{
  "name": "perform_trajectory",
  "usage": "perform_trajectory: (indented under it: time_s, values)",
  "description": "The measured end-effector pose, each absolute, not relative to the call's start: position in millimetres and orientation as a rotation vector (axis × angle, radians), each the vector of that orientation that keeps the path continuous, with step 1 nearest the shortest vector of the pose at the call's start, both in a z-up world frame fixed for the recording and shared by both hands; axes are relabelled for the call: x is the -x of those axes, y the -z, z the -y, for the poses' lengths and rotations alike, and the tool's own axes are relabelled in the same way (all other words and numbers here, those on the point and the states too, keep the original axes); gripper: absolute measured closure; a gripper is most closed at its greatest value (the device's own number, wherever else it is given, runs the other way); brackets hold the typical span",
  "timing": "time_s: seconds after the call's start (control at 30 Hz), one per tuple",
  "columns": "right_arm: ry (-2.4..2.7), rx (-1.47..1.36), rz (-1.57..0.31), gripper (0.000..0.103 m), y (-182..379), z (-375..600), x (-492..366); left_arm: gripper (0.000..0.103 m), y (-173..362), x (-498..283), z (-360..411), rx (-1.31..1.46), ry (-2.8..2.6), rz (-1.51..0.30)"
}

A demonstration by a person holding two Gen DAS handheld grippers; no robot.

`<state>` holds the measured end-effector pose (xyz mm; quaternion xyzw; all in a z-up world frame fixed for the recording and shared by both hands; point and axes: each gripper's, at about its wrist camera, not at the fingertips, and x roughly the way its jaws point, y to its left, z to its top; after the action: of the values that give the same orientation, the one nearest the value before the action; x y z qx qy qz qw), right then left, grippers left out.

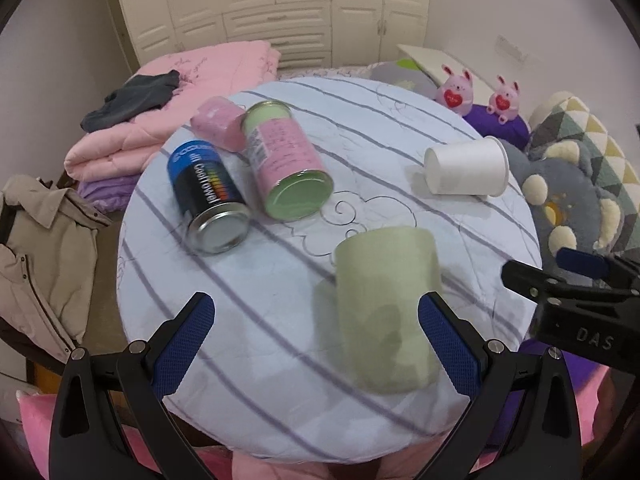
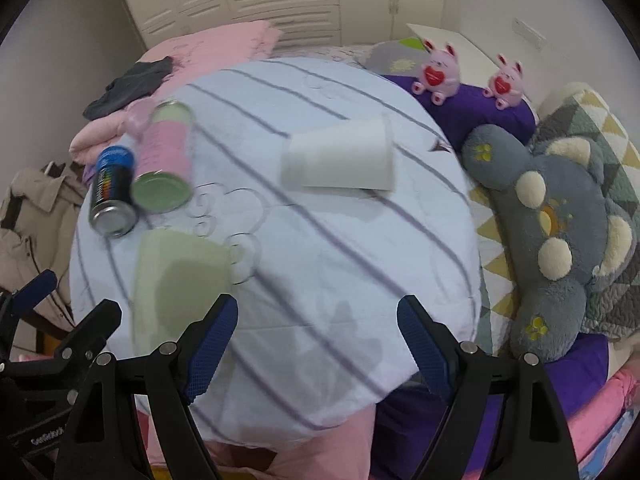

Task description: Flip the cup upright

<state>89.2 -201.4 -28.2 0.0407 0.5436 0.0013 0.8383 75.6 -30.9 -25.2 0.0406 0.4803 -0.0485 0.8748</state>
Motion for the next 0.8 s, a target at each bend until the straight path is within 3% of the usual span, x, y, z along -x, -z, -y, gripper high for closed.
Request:
perform_trajectory:
  time_s: [0.8]
  values:
    - [-0.011,-0.163,-1.227,0.019,69.8,259.6,-119.6,0.0,70.2,-128.4,75.9,-0.021,0.022,-1.245]
